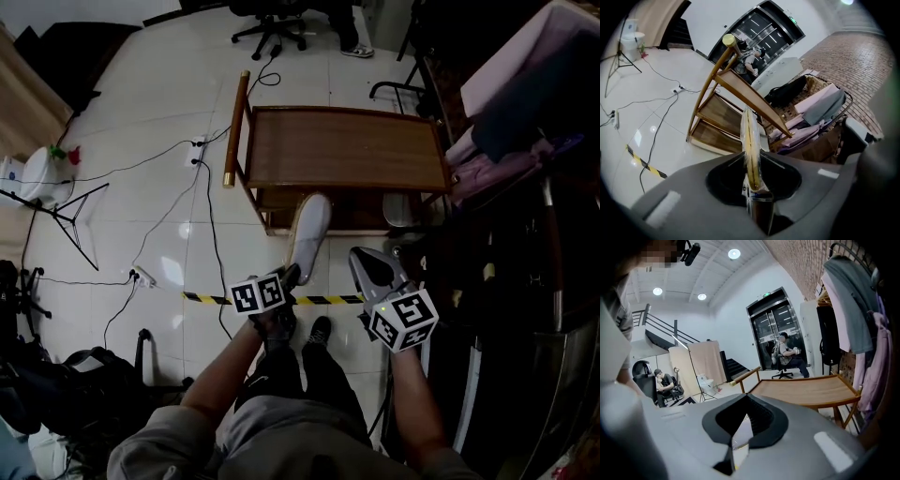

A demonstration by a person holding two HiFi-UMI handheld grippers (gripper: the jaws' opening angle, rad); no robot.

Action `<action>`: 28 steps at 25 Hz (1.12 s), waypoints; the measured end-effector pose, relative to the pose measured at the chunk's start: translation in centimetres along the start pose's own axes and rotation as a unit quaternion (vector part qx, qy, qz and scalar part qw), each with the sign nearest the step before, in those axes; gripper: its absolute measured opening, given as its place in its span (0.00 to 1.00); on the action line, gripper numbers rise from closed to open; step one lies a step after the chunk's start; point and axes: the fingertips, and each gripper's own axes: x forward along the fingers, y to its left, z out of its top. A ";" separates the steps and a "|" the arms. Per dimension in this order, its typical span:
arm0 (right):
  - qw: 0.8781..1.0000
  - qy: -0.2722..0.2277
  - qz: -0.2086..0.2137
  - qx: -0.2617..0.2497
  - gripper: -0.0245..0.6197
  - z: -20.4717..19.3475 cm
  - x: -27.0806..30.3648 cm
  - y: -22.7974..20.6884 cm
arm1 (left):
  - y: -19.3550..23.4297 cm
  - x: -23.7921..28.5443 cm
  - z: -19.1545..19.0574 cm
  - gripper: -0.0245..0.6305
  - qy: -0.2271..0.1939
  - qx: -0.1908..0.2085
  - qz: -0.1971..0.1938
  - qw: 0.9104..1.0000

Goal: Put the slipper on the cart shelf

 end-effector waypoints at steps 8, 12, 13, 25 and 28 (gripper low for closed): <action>0.996 -0.041 -0.083 0.000 0.04 2.5 -4.9 2.9 | -8.1 -5.0 2.8 0.15 -0.008 0.100 -0.092 0.991; 0.988 -0.067 -0.139 -0.006 0.04 3.8 -9.1 4.3 | -14.3 -7.2 4.3 0.15 -0.018 0.162 -0.157 0.974; 0.986 -0.072 -0.152 -0.008 0.04 4.1 -10.2 4.8 | -15.9 -8.0 4.6 0.15 -0.022 0.178 -0.173 0.968; 0.933 -0.134 -0.334 -0.015 0.04 5.2 -24.4 8.2 | -29.5 -14.8 -0.1 0.15 -0.016 0.352 -0.331 0.875; 0.920 -0.136 -0.368 0.003 0.04 3.6 -27.2 8.8 | -30.0 -15.0 -3.2 0.15 0.012 0.381 -0.341 0.860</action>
